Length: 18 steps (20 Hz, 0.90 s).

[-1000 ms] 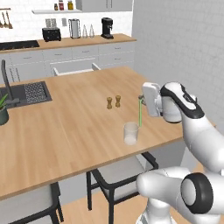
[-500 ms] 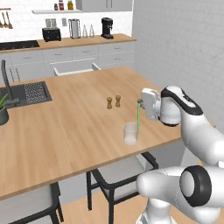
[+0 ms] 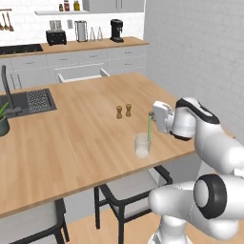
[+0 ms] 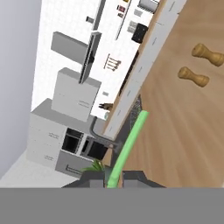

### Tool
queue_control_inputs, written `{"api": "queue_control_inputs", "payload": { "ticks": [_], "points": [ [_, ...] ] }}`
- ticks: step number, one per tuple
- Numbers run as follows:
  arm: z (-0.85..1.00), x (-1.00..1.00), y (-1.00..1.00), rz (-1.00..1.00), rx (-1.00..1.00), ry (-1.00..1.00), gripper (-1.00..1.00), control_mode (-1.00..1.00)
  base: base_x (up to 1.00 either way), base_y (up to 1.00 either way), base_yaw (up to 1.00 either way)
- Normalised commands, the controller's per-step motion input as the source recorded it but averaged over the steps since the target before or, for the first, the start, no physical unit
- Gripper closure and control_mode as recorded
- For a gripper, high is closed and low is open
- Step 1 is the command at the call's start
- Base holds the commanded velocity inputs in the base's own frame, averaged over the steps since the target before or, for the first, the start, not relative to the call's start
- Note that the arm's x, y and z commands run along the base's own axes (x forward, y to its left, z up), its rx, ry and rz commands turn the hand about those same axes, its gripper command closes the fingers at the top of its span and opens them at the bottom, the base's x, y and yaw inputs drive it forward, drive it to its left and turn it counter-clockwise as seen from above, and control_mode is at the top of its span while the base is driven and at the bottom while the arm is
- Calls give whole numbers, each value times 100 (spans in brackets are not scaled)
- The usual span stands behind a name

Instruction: Take a straw from the drawer in front and place it inside the glass cup on the dining counter.

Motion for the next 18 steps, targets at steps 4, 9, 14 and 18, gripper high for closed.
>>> {"api": "queue_control_inputs", "payload": {
  "ticks": [4, 9, 14, 18],
  "points": [
    [-20, 5, 0, 0, 0, -5, 100, -100, 0, 0, 0],
    [-23, 0, 0, 0, 0, -5, 100, -100, 0, 0, 0],
    [-17, 1, 0, 0, 0, -7, 100, -100, 0, 0, 0],
    [-11, 0, 0, 0, 0, -6, 100, -100, 0, 0, 0]
  ]
}}
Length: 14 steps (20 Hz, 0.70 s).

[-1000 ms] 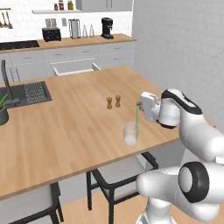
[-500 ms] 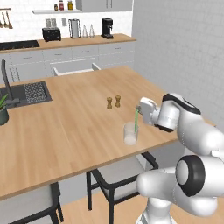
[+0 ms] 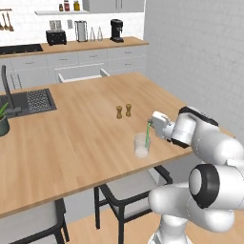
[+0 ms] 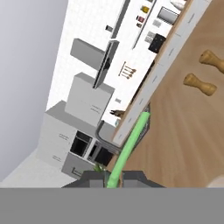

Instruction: Take a straw from the drawer in front and place it inside the glass cup on the dining counter.

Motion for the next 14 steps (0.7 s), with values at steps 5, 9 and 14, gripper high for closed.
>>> {"api": "queue_control_inputs", "payload": {
  "ticks": [5, 9, 14],
  "points": [
    [0, 0, 0, 0, -3, -1, 100, -100, 0, 0, 0],
    [0, -10, 0, -2, -6, 0, 100, -100, 0, 0, 0],
    [0, -33, 0, -5, 0, 3, 100, -100, 0, 0, 0]
  ]
}}
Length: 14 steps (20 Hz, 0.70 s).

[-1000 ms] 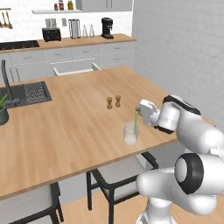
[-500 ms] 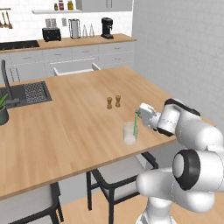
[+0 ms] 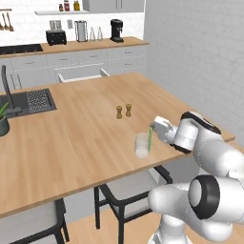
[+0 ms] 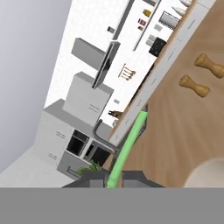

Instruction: Take a straw from the drawer in front and place it inside the glass cup on the dining counter.

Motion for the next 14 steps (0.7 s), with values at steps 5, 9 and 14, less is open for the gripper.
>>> {"api": "queue_control_inputs", "payload": {
  "ticks": [5, 9, 14],
  "points": [
    [7, -3, 0, -7, 0, 6, 100, -100, 0, 0, 0],
    [73, 0, 1, -4, 0, 0, 100, -100, 0, 0, 0],
    [69, 10, 5, -1, 1, 0, 100, -100, 0, 0, 0]
  ]
}}
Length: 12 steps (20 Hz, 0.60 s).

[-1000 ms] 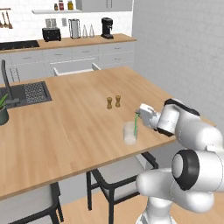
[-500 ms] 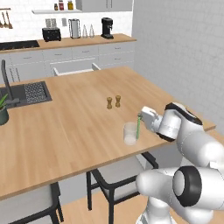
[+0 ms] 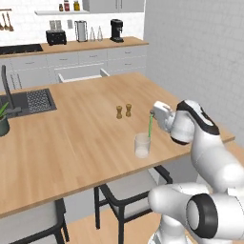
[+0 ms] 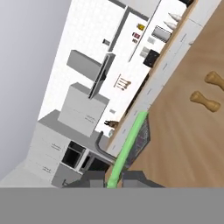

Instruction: Take a straw from the drawer in front and place it inside the glass cup on the dining counter.

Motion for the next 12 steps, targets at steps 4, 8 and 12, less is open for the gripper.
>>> {"api": "queue_control_inputs", "payload": {
  "ticks": [4, 8, 12],
  "points": [
    [2, 68, 12, 0, 0, 1, 100, -100, 0, 0, 0],
    [-15, 77, 5, 0, 0, 3, 100, -100, 0, 0, 0],
    [-29, 43, 0, 0, 0, 0, 100, -100, 0, 0, 0]
  ]
}}
